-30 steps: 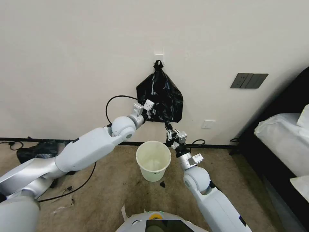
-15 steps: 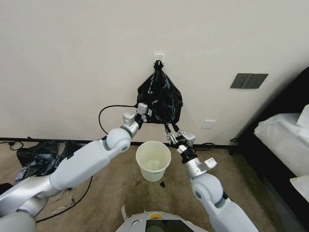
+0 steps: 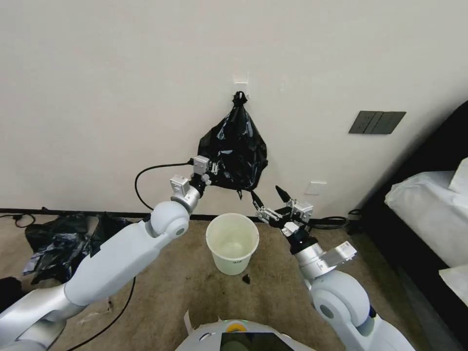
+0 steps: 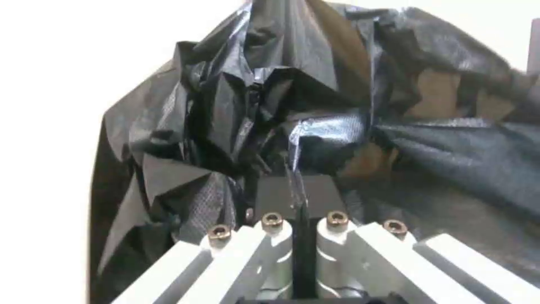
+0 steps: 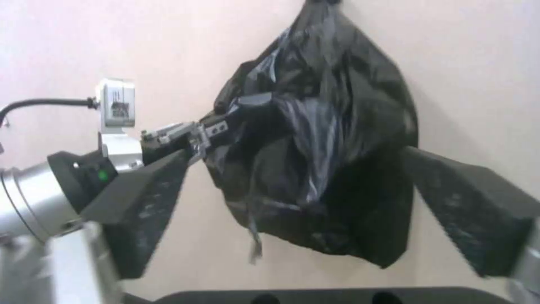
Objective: Place a trash bag onto the trash bin.
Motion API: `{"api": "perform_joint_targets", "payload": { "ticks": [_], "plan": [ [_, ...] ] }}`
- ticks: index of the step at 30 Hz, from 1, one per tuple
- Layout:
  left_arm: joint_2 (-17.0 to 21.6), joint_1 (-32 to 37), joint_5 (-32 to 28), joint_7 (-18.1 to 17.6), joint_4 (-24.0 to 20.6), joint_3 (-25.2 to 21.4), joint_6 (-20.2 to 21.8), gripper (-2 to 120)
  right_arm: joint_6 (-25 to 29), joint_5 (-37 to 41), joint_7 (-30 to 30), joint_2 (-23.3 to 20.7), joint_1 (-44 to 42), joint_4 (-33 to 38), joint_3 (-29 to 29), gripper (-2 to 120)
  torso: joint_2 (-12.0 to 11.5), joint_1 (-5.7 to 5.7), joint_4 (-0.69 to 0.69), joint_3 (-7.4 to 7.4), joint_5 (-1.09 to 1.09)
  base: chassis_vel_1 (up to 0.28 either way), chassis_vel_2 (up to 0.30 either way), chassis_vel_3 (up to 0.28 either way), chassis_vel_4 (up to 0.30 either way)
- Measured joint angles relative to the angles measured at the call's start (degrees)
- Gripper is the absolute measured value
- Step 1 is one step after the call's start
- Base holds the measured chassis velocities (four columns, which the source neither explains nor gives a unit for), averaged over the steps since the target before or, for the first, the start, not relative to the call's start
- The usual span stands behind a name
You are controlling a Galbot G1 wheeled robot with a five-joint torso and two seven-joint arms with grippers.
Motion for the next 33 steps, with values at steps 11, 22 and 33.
{"api": "perform_joint_targets", "payload": {
  "ticks": [11, 22, 33],
  "plan": [
    [0.54, 3.04, 3.03, 0.25, -2.1, -0.93, -0.72, 0, -5.49, 12.52, 1.25, -8.36, 14.26, 0.29, -1.11, 100, 0.0, 0.0, 0.01, 0.0, 0.01, 0.0, 0.0, 0.0, 0.0],
    [-0.16, 2.73, 3.85, 0.38, -2.22, -0.62, -0.73, 0, -12.01, 20.95, 5.46, -14.36, 39.33, -10.51, -15.45, 99, 0.0, 0.01, 0.0, 0.01, 0.0, 0.0, 0.0, 0.0, 0.0],
    [-0.28, 2.86, 4.48, 1.44, -2.58, -0.48, -0.71, 0, -12.93, 21.75, 8.04, -15.13, 44.98, -15.02, -20.18, 93, 0.0, 0.01, 0.0, 0.01, 0.0, 0.0, 0.0, 0.0, 0.0]
  ]
}}
